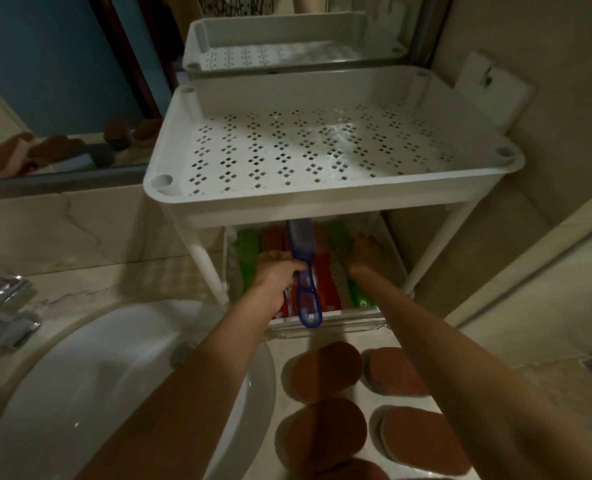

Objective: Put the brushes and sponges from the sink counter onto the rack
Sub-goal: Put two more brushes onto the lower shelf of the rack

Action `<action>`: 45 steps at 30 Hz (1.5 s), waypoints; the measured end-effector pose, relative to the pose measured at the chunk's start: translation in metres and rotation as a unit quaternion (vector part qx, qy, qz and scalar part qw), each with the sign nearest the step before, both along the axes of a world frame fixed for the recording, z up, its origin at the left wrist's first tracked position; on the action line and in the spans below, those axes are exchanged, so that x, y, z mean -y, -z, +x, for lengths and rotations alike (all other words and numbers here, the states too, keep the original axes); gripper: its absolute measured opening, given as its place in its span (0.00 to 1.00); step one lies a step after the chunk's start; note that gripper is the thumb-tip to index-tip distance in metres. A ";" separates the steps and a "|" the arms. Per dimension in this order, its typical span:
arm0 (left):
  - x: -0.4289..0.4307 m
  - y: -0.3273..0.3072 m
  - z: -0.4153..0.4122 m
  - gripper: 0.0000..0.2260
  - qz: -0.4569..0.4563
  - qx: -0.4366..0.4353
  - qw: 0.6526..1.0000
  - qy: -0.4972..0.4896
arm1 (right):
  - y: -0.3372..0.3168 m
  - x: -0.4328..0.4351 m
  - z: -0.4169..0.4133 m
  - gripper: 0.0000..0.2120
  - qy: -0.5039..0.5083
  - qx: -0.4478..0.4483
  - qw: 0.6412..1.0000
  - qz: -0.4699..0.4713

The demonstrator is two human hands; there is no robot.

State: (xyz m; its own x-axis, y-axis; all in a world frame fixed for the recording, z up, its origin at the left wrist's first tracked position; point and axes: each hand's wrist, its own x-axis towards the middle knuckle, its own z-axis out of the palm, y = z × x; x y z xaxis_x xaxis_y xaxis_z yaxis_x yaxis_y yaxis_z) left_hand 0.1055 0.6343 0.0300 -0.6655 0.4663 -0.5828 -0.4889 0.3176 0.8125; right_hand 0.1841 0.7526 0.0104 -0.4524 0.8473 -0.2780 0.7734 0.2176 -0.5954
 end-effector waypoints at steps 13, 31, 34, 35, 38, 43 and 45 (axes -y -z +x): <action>-0.017 -0.026 0.011 0.17 0.049 0.006 0.998 -0.040 | -0.047 0.045 0.037 0.14 -0.156 -0.050 0.986 0.005; -0.003 -0.016 0.033 0.14 -0.063 -0.061 0.982 0.167 | -0.014 0.015 0.046 0.13 -0.043 0.130 0.987 0.081; 0.001 -0.011 0.033 0.15 -0.076 -0.044 0.983 0.161 | -0.010 0.013 0.041 0.12 -0.060 0.186 0.977 0.082; 0.002 -0.010 0.032 0.15 -0.079 -0.035 0.983 0.160 | -0.010 0.012 0.040 0.13 -0.057 0.193 0.976 0.084; 0.003 -0.006 0.031 0.15 -0.081 -0.017 0.984 0.160 | -0.007 0.010 0.037 0.13 -0.065 0.210 0.972 0.089; 0.003 -0.008 0.032 0.15 -0.077 -0.003 0.985 0.155 | -0.006 0.013 0.041 0.17 -0.084 0.234 0.962 0.110; 0.006 -0.009 0.033 0.14 -0.070 -0.008 0.987 0.146 | -0.008 0.021 0.044 0.18 -0.091 0.230 0.961 0.124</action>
State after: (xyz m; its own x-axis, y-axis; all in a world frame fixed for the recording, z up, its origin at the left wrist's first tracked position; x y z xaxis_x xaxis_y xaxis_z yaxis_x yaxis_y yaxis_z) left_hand 0.1384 0.6287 0.0392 -0.5242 0.5560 -0.6451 -0.3465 0.5528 0.7579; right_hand 0.2282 0.7319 0.0183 -0.4768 0.8321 -0.2832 0.8782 0.4648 -0.1128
